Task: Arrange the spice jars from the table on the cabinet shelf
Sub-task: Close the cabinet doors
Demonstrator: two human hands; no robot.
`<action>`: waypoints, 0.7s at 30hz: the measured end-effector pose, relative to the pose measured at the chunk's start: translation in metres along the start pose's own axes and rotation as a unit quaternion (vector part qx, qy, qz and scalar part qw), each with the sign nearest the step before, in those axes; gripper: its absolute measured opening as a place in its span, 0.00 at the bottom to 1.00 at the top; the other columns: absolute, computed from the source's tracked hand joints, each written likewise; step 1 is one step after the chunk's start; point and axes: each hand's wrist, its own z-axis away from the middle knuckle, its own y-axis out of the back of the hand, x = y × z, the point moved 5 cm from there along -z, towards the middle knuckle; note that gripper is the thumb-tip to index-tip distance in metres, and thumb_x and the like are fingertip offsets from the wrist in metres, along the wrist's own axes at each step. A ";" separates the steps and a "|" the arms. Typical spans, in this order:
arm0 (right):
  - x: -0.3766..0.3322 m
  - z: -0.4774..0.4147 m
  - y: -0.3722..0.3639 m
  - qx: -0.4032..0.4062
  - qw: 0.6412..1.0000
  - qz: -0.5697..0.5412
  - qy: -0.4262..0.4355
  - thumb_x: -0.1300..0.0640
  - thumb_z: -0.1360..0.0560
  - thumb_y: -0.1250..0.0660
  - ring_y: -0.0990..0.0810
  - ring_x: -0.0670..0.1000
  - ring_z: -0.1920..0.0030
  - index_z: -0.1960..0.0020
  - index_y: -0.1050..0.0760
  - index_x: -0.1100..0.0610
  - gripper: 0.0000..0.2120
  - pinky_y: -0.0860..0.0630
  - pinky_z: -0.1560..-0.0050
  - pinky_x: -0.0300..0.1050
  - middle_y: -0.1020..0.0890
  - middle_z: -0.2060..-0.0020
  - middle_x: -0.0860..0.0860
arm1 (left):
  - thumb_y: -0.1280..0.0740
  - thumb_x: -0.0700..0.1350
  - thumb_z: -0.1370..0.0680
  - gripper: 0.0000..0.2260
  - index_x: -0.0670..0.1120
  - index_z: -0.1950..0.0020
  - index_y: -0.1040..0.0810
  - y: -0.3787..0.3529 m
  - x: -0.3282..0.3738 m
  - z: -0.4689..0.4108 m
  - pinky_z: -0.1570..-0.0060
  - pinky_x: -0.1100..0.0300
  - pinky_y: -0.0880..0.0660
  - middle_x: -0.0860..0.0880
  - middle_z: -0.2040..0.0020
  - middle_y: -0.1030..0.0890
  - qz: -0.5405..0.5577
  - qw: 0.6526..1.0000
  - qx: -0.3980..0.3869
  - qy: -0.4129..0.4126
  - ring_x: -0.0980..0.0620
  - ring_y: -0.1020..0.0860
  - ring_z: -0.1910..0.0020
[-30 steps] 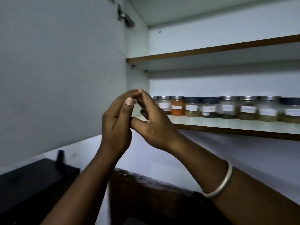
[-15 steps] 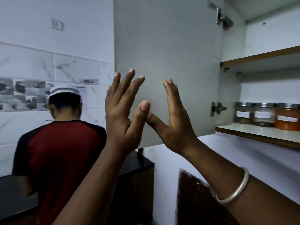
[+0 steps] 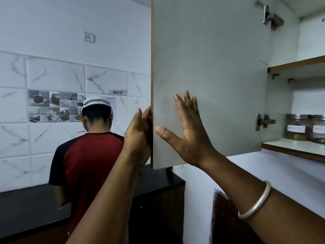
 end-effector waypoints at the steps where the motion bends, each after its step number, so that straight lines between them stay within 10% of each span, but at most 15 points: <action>1: 0.000 0.002 0.000 -0.001 1.000 -0.003 -0.002 0.26 0.29 0.42 0.67 0.45 0.18 0.17 0.55 0.42 0.48 0.52 0.18 0.61 0.60 0.16 0.43 | 0.53 0.56 0.13 0.26 0.46 0.27 0.24 -0.002 0.000 0.002 0.43 0.57 0.19 0.44 0.31 0.18 0.021 1.000 -0.010 0.019 0.47 0.19 0.33; 13: -0.026 0.064 0.060 0.144 0.988 -0.023 0.047 0.32 0.23 0.41 0.63 0.50 0.17 0.17 0.59 0.46 0.43 0.56 0.19 0.64 0.59 0.16 0.47 | 0.42 0.63 0.19 0.37 0.46 0.15 0.50 -0.132 0.019 0.090 0.18 0.45 0.57 0.42 0.16 0.44 0.199 0.936 -0.290 0.021 0.45 0.47 0.16; 17: -0.021 0.092 0.107 0.117 0.977 -0.172 0.039 0.42 0.21 0.36 0.55 0.50 0.16 0.16 0.58 0.45 0.42 0.48 0.19 0.64 0.52 0.16 0.45 | 0.34 0.68 0.23 0.44 0.47 0.17 0.47 -0.184 -0.008 0.108 0.18 0.48 0.48 0.43 0.16 0.42 0.147 0.949 -0.279 -0.029 0.48 0.42 0.17; 21: -0.014 0.124 0.165 0.105 0.966 -0.236 0.032 0.58 0.21 0.38 0.39 0.43 0.20 0.16 0.53 0.54 0.38 0.36 0.24 0.40 0.38 0.19 0.42 | 0.40 0.71 0.22 0.45 0.42 0.17 0.49 -0.243 -0.028 0.113 0.18 0.43 0.48 0.42 0.15 0.45 0.007 0.954 -0.283 -0.101 0.48 0.46 0.16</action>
